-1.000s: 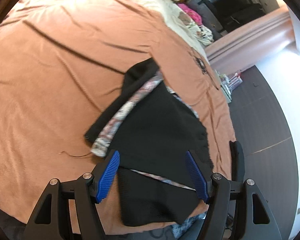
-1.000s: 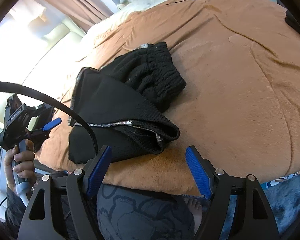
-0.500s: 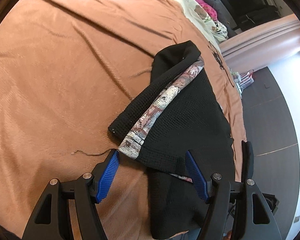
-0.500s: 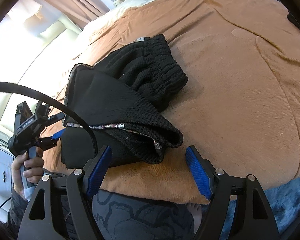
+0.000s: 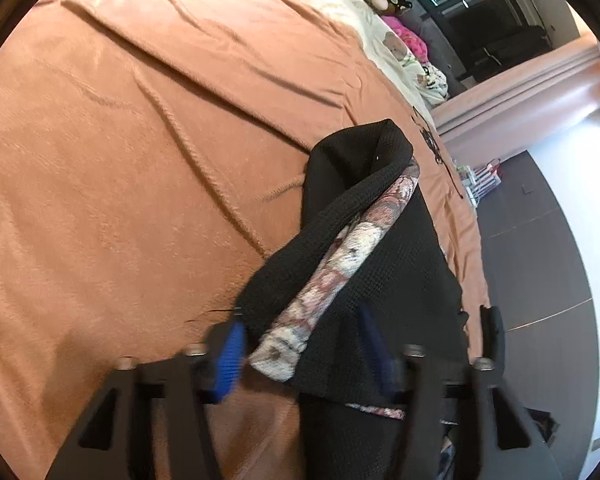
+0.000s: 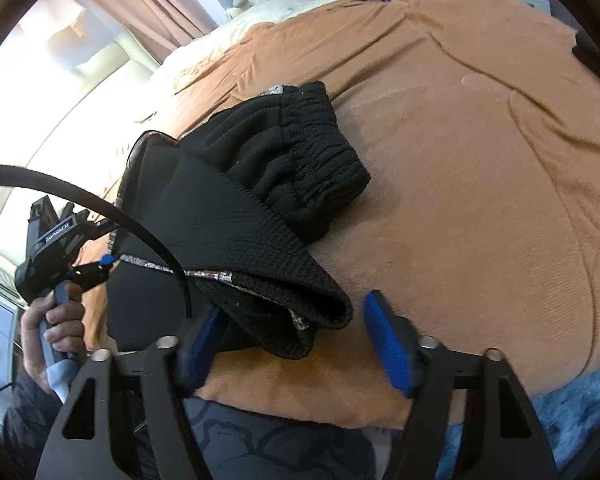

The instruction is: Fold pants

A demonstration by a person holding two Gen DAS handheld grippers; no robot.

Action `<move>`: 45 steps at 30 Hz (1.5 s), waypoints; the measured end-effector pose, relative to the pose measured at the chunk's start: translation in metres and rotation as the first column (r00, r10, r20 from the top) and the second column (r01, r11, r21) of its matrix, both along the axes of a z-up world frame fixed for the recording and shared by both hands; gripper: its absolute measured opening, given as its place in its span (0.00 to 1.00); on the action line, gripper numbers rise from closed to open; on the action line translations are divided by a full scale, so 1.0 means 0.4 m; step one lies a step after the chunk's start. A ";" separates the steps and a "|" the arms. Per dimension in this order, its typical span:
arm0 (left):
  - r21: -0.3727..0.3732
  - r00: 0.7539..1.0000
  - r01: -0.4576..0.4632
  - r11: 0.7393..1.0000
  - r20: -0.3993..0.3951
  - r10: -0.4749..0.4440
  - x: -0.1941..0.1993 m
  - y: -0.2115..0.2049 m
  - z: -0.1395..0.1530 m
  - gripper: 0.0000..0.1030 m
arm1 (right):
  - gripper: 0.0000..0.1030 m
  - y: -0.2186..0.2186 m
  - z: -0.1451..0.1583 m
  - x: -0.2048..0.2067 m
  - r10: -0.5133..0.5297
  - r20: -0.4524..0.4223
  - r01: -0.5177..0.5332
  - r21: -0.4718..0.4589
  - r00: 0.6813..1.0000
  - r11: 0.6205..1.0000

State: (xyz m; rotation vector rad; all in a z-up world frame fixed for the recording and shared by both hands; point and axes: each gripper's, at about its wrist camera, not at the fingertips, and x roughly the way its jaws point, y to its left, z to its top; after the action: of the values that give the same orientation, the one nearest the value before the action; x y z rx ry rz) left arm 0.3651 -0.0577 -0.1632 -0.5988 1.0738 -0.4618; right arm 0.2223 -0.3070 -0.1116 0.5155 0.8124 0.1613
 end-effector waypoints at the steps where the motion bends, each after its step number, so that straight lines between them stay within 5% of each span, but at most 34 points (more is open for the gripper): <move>1: 0.001 1.000 0.000 1.000 -0.001 0.000 -0.001 -0.002 0.001 0.25 | 0.46 -0.004 -0.001 -0.006 -0.002 0.001 0.002 -0.003 1.000 1.000; 4: -0.025 1.000 0.001 1.000 0.017 0.000 -0.008 0.004 0.025 0.13 | 0.23 -0.019 -0.001 -0.012 0.001 0.006 -0.001 0.018 1.000 1.000; 10: -0.041 0.991 0.022 0.999 0.129 -0.017 -0.022 -0.027 0.152 0.10 | 0.09 -0.044 0.007 -0.028 0.010 0.046 -0.012 0.044 0.999 0.999; 22: -0.047 0.963 0.107 0.993 0.253 -0.092 0.082 -0.183 0.352 0.10 | 0.07 -0.076 0.005 -0.030 0.028 0.088 -0.035 0.080 0.996 0.996; 36: 0.034 0.950 0.212 0.977 0.228 -0.214 0.242 -0.408 0.372 0.10 | 0.06 -0.099 -0.009 -0.026 0.031 0.087 -0.043 0.141 0.996 0.989; 38: 0.062 0.949 0.224 0.973 0.212 -0.232 0.254 -0.440 0.363 0.14 | 0.06 -0.100 -0.013 -0.023 0.031 0.078 -0.042 0.146 0.996 0.988; 40: 0.092 0.949 0.236 0.967 0.194 -0.250 0.262 -0.469 0.354 0.53 | 0.06 -0.100 -0.019 -0.021 0.028 0.068 -0.038 0.154 0.997 0.987; 42: 0.092 0.946 0.225 0.970 0.219 -0.240 0.249 -0.463 0.349 0.69 | 0.06 -0.098 -0.022 -0.017 0.025 0.060 -0.034 0.157 0.998 0.987; 45: 0.101 0.946 0.227 0.969 0.214 -0.244 0.236 -0.452 0.333 0.71 | 0.06 -0.096 -0.022 -0.010 0.024 0.057 -0.033 0.159 0.998 0.987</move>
State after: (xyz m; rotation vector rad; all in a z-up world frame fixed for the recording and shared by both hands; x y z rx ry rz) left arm 0.4596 -0.2384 -0.0299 -0.3421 0.9443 -0.6783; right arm 0.2185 -0.3455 -0.1202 0.6481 0.7573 0.2674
